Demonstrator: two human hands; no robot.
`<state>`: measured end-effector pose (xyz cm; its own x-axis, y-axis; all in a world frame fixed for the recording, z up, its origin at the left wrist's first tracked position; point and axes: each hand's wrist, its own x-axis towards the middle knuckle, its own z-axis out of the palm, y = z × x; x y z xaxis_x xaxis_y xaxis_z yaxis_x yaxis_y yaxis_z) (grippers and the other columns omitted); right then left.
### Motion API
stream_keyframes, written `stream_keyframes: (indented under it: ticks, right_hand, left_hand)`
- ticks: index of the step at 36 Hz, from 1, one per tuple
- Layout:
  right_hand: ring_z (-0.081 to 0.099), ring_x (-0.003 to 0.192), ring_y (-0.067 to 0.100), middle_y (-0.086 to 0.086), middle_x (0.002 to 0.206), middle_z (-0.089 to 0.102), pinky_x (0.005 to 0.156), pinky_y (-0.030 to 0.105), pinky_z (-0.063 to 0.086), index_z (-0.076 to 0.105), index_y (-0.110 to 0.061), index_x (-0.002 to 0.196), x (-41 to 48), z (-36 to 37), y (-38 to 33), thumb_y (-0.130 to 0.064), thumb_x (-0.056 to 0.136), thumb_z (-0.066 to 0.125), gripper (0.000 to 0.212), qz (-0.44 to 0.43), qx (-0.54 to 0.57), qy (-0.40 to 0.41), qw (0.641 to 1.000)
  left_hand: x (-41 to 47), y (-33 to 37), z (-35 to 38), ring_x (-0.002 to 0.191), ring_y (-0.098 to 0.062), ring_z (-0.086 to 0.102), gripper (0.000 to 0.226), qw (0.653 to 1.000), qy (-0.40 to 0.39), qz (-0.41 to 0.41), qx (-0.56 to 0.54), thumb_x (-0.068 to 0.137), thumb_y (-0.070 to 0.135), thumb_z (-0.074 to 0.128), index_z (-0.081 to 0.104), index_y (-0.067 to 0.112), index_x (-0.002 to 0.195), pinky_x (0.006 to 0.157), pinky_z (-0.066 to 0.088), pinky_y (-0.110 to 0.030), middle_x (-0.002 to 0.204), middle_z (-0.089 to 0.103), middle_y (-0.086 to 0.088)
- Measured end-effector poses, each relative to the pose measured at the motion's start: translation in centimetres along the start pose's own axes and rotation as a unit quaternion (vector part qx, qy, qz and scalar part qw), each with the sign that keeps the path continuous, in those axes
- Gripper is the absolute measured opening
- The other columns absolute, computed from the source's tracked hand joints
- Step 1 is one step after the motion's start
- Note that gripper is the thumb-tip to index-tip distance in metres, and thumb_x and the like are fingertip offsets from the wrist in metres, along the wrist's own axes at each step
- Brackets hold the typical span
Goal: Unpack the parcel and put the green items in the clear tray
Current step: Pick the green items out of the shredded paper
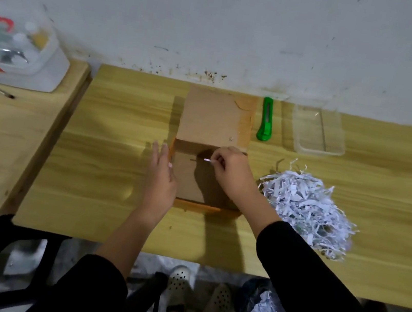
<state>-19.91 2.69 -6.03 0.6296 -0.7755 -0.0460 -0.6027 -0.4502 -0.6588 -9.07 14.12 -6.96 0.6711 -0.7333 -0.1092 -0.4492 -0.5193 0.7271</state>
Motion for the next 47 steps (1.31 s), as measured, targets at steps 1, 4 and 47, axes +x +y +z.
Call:
stream_keyframes:
  ticks: [1,4,47]
  right_hand:
    - [0.057,0.081,0.033,0.02,0.091,0.06,0.072,0.025,0.037,0.066,0.001,0.086,-0.4,-1.1,0.6,0.002,0.082,0.056,0.01,-0.001,0.01,0.017,1.0]
    - [0.052,0.077,0.029,0.022,0.089,0.058,0.07,0.027,0.036,0.064,0.003,0.087,-2.1,-4.4,3.3,0.004,0.083,0.055,0.01,0.01,0.027,0.071,0.997]
    - [0.055,0.102,0.029,0.016,0.107,0.062,0.085,0.026,0.04,0.065,-0.002,0.107,-10.2,-13.6,14.0,0.007,0.077,0.056,0.033,0.1,-0.052,0.132,0.985]
  left_hand:
    - [0.0,0.7,0.2,0.144,-0.018,0.012,0.048,1.0,0.017,0.014,0.007,0.098,0.003,0.03,0.022,0.002,0.146,0.106,0.017,-0.012,0.158,0.005,-0.011]
    - [-0.4,3.8,1.1,0.143,-0.015,0.016,0.046,0.995,0.047,0.08,0.029,0.097,0.002,0.031,0.029,0.001,0.143,0.103,0.011,-0.001,0.157,0.013,-0.01]
    - [-4.9,7.4,13.8,0.145,-0.01,-0.011,0.058,0.935,-0.235,0.183,0.191,0.1,0.034,0.023,-0.003,0.017,0.15,0.118,0.0,-0.032,0.159,-0.008,0.003]
